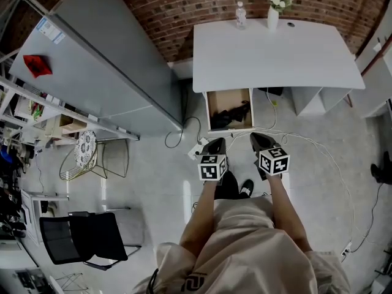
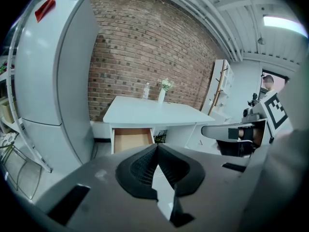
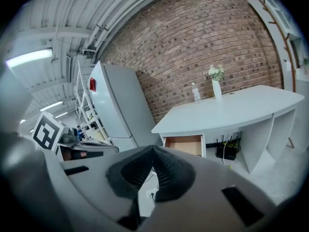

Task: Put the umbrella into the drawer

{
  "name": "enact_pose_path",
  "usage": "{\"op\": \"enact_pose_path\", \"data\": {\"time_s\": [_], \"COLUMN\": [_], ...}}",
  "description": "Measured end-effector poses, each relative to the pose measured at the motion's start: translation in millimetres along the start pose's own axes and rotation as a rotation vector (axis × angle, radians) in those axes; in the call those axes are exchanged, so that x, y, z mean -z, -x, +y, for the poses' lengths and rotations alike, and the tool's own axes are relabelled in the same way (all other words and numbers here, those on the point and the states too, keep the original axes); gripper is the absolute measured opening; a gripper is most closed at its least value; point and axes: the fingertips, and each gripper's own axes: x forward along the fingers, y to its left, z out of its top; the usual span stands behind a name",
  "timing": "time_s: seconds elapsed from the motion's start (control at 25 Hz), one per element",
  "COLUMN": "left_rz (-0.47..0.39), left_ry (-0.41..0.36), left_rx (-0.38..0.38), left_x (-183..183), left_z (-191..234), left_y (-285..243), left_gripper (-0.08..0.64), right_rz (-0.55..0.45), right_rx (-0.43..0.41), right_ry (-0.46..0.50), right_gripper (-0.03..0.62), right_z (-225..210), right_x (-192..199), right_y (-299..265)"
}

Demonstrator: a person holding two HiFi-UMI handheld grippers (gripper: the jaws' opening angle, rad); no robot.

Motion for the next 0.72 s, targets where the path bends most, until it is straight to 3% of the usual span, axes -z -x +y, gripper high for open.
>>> {"op": "enact_pose_path", "data": {"time_s": [0.72], "left_rz": [0.045], "left_ry": [-0.029], "left_rx": [-0.001], "left_x": [13], "left_z": [-5], "left_y": [-1], "left_gripper": [0.009], "right_rz": [0.070], "right_rx": [0.009], "right_ry": [0.019], "right_gripper": [0.066], "right_z": [-2], "right_x": [18], "right_y": [6]}}
